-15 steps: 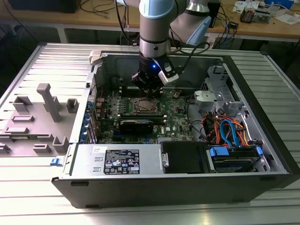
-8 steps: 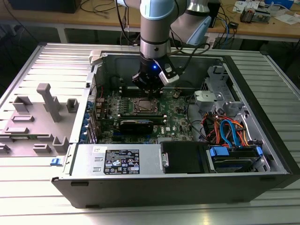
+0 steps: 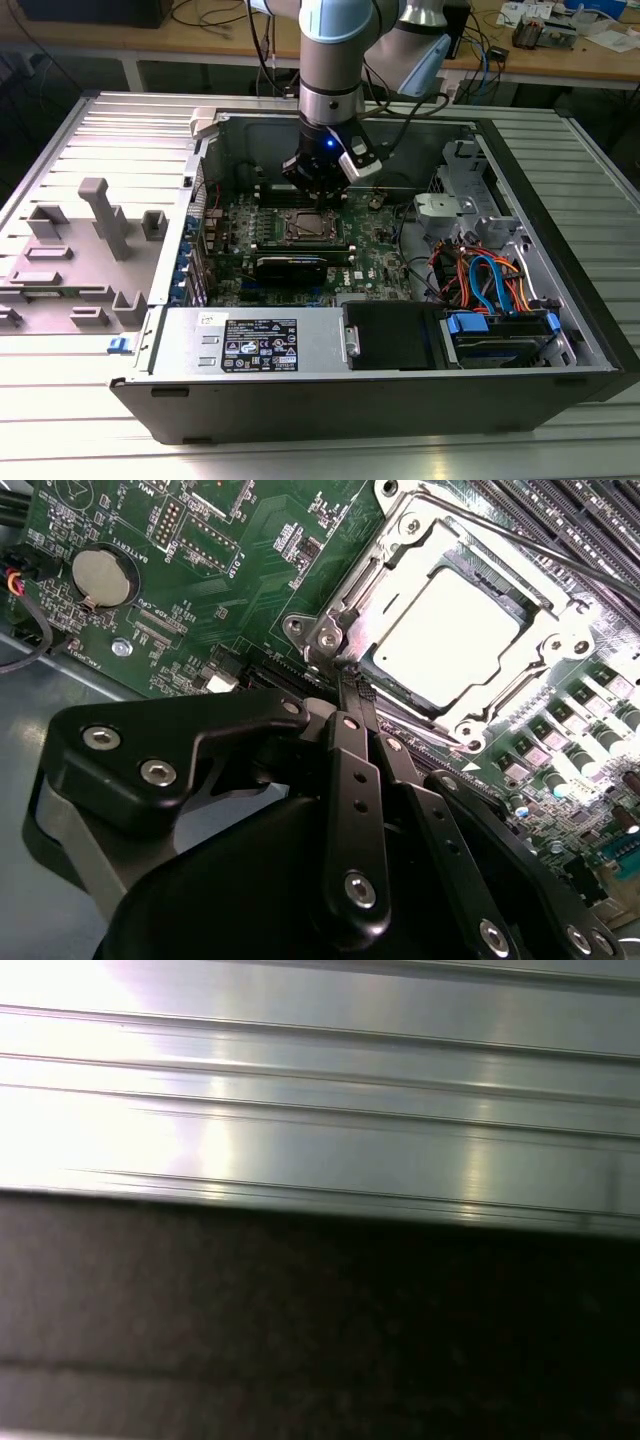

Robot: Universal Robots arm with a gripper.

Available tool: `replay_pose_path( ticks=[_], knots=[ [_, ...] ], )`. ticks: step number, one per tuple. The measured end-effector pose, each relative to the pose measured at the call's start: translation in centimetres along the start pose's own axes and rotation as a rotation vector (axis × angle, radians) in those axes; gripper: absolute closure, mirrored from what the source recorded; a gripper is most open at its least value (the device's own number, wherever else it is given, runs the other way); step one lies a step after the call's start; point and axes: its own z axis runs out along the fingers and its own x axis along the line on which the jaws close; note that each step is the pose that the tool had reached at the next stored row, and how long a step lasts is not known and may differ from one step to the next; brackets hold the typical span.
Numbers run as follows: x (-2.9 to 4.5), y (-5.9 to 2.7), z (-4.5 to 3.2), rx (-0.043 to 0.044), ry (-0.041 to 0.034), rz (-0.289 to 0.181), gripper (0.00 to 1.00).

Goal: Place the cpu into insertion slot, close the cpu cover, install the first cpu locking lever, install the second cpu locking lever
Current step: 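Install the first cpu locking lever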

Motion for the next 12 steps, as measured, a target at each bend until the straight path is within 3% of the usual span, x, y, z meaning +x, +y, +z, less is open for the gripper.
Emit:
replay_pose_path(
  ticks=[12],
  knots=[
    [0.0, 0.0, -0.09, 0.0009, 0.0003, 0.0, 0.89]
  ],
)
